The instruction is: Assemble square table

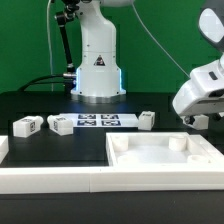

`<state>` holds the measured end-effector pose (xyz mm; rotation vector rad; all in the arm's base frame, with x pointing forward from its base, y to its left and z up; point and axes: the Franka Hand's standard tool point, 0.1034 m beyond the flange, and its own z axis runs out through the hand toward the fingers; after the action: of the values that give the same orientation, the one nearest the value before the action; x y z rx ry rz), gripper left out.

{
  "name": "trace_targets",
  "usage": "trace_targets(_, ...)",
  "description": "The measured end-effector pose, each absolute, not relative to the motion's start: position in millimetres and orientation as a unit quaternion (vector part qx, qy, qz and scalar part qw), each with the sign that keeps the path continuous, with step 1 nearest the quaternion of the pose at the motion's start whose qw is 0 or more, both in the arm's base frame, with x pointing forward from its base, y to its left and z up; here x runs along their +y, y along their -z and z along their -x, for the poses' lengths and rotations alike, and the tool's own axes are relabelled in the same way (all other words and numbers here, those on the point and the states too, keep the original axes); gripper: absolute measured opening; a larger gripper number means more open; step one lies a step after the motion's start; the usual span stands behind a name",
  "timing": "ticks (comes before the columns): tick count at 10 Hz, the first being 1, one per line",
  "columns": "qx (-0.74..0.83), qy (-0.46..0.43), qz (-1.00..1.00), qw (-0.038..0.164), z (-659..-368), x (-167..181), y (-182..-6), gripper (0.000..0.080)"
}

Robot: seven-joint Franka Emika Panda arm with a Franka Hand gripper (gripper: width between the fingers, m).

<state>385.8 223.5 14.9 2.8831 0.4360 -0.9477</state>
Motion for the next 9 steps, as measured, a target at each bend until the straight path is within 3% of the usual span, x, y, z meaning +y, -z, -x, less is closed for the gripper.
trace_targets(5, 0.14, 0.319, -0.937, 0.041, -382.3, 222.2, -10.4, 0.0649)
trace_targets(9, 0.123, 0.43, -0.892, 0.07, -377.4, 221.7, -8.0, 0.0649)
